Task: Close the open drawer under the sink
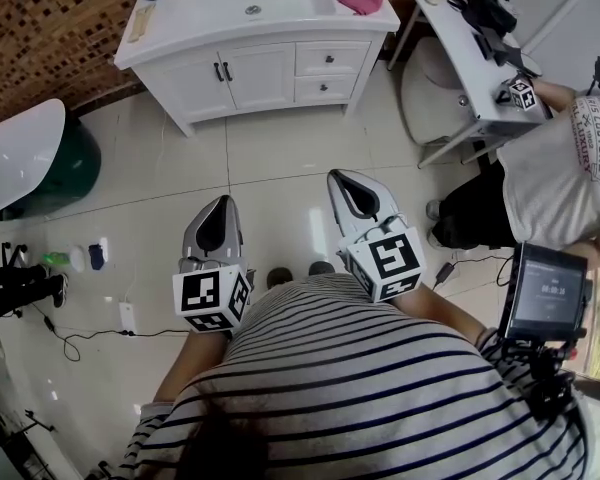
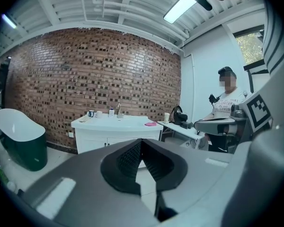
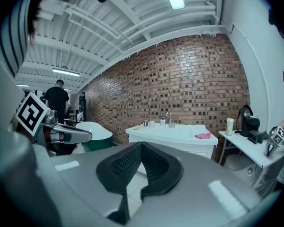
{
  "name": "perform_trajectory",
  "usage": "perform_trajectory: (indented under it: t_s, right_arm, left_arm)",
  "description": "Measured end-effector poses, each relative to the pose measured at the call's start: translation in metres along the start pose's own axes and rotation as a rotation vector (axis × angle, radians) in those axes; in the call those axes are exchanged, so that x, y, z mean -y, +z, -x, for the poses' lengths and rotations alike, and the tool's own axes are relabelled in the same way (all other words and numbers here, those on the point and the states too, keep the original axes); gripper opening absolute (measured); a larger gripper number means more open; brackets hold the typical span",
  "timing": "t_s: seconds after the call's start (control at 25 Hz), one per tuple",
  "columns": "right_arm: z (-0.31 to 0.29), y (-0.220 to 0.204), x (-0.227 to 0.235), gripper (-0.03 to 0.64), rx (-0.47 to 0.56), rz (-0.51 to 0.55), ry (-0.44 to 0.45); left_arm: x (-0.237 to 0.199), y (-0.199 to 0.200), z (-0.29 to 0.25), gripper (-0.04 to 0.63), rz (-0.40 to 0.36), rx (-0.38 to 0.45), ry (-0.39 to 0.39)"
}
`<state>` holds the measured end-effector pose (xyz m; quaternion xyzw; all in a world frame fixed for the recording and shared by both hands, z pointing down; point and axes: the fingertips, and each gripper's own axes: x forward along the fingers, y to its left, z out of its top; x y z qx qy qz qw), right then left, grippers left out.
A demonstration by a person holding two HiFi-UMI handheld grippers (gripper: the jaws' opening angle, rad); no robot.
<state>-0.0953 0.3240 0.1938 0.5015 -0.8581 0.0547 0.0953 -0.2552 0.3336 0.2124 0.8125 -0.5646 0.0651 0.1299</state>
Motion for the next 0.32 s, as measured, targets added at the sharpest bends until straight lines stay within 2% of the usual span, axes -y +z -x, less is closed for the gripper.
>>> perform_trajectory:
  t_s: [0.32]
  right_arm:
    - [0.0049, -0.001, 0.0026, -0.003, -0.002, -0.007, -0.013]
  left_arm:
    - [0.0034, 0.0, 0.0003, 0.015, -0.003, -0.005, -0.009]
